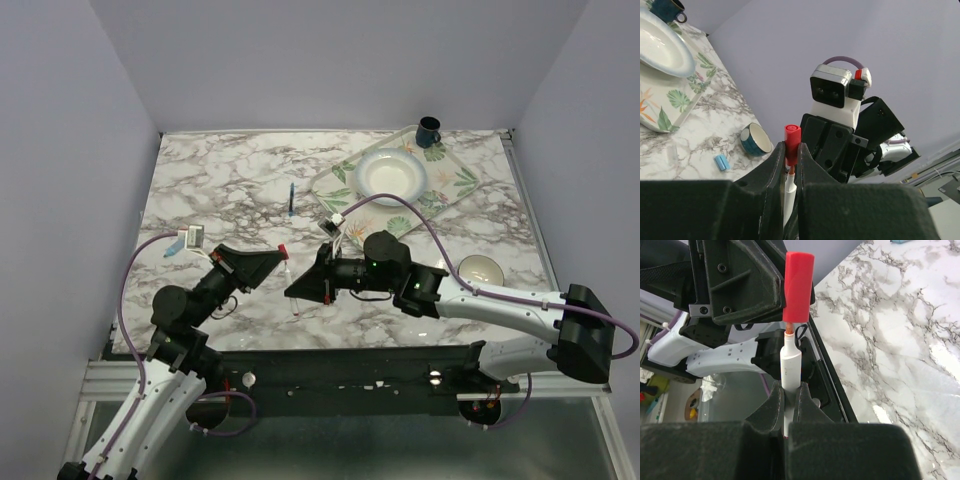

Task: Insert the pens into the pen caps

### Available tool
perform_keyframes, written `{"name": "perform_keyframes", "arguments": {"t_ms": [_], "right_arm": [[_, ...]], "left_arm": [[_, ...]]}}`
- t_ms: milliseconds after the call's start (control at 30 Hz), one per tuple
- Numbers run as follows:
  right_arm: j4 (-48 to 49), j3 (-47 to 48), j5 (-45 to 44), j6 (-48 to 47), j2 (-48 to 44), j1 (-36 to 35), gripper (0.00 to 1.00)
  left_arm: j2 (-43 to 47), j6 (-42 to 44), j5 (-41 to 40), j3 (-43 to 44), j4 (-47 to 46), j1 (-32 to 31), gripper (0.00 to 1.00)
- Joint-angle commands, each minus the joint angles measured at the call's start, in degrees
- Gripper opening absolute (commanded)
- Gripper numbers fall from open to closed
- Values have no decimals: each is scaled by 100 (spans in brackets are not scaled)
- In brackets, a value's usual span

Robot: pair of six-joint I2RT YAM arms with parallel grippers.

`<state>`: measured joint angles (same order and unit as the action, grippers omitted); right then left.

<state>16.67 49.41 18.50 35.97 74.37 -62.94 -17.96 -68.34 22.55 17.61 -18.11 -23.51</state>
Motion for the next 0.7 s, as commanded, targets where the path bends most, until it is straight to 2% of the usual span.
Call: {"name": "perform_keyframes", "arguments": {"t_ms": [0, 367, 567, 667], "right_arm": [[91, -36, -171, 16, -54, -43, 1], [3, 25, -312, 7, -63, -43, 1], [-207, 130, -584, -177, -203, -43, 1], [-497, 253, -926, -335, -238, -43, 1]], "left_arm": [[108, 171, 171, 41, 106, -31, 0], [134, 294, 628, 67, 211, -31, 0], [161, 882, 698, 313, 1115, -31, 0], [204, 1006, 812, 323, 1283, -31, 0]]}}
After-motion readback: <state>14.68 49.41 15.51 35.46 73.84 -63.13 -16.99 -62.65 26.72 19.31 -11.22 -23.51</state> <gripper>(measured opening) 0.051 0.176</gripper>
